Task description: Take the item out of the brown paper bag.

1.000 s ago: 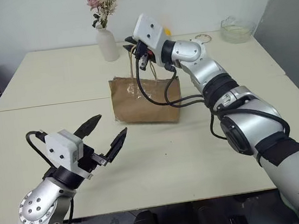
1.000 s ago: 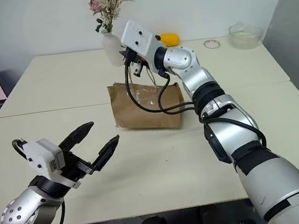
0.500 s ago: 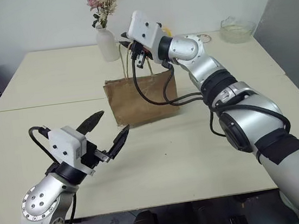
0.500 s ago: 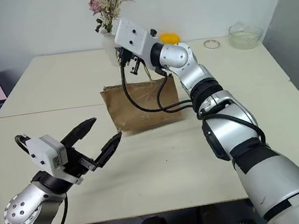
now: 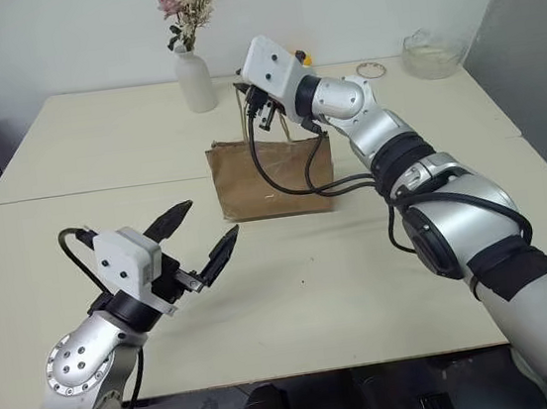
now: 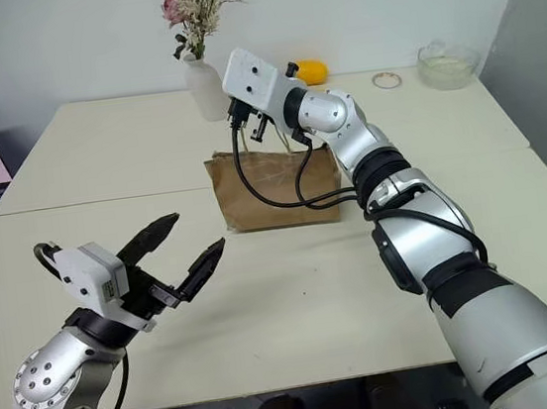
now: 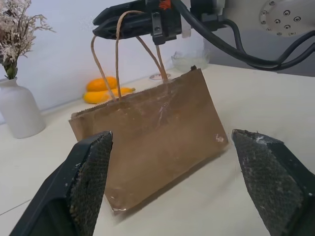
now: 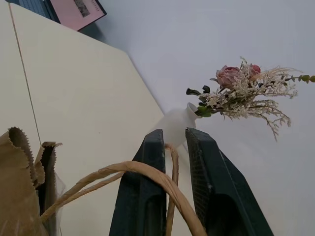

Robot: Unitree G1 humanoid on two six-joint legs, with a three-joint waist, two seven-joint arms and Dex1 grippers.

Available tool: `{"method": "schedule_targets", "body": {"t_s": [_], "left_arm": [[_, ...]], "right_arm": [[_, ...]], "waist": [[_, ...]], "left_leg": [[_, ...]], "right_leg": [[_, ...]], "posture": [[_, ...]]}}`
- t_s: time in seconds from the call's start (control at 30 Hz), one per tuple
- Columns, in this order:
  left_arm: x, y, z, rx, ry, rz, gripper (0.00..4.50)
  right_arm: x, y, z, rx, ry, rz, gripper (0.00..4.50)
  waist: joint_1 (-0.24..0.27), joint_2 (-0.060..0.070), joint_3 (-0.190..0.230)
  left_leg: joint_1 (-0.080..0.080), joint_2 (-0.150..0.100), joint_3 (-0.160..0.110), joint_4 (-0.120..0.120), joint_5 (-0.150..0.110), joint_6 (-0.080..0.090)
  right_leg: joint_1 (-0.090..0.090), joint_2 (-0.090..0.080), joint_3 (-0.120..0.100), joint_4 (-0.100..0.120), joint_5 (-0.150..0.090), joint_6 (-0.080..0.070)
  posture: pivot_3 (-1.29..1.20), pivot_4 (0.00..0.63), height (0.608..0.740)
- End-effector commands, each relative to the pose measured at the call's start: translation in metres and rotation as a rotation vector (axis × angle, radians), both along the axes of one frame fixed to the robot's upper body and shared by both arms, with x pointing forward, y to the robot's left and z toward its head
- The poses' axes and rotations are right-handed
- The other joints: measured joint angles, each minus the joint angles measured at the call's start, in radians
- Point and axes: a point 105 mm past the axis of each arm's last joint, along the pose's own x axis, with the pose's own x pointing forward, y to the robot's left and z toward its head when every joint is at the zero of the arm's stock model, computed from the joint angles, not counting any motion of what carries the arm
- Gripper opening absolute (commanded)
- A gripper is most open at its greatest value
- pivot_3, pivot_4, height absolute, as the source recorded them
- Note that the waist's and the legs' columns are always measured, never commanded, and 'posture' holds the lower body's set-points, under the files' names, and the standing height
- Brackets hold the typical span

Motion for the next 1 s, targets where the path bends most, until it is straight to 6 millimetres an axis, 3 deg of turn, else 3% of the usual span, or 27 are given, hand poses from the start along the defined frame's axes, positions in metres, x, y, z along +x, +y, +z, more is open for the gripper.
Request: {"method": "schedule_targets", "body": {"t_s": [0.03,0.37,0.4,0.53,0.77,1.0], "left_arm": [[-0.002,-0.004,0.008,0.001,-0.044,-0.012,4.06],[-0.001,-0.004,0.009,0.001,-0.050,-0.017,4.06],[-0.001,-0.004,0.009,0.000,-0.051,-0.017,4.06],[-0.001,-0.004,0.010,-0.012,-0.052,-0.012,4.06],[0.000,-0.005,0.012,-0.024,-0.056,-0.010,4.06],[0.008,0.000,0.016,-0.039,-0.031,-0.003,4.06]], "right_arm": [[-0.003,-0.001,0.022,0.035,-0.073,-0.004,0.36],[0.000,-0.006,0.017,0.026,-0.055,-0.010,0.36],[0.000,-0.007,0.017,0.028,-0.050,-0.010,1.09],[0.000,-0.009,0.017,0.013,-0.046,-0.005,1.92],[-0.002,-0.022,0.006,-0.081,-0.014,0.049,4.40],[-0.010,-0.056,-0.015,-0.125,0.071,0.117,4.46]], "waist": [[0.000,0.000,0.000],[0.000,0.000,0.000],[0.000,0.000,0.000],[0.000,0.000,0.000],[0.000,0.000,0.000],[0.001,0.000,0.000]], "left_leg": [[0.000,0.000,0.000,0.000,0.000,0.000],[0.000,0.000,0.000,0.000,0.000,0.000],[0.000,0.000,0.000,0.000,0.000,0.000],[0.000,0.000,0.000,0.000,0.000,0.000],[0.000,0.000,0.000,0.000,0.000,0.000],[0.001,0.000,0.000,0.001,0.000,0.000]], "right_leg": [[0.000,0.000,0.000,0.000,0.000,0.000],[0.000,0.000,0.000,0.000,0.000,0.000],[0.000,0.000,0.000,0.000,0.000,0.000],[0.000,0.000,0.000,0.000,0.000,0.000],[0.000,0.000,0.000,0.000,0.000,0.000],[0.002,0.000,0.000,0.000,0.000,0.000]], "posture": [[0.00,0.150,0.740],[0.00,0.150,0.740],[0.00,0.150,0.740],[0.00,0.150,0.740],[0.00,0.150,0.740],[0.00,0.150,0.740]]}}
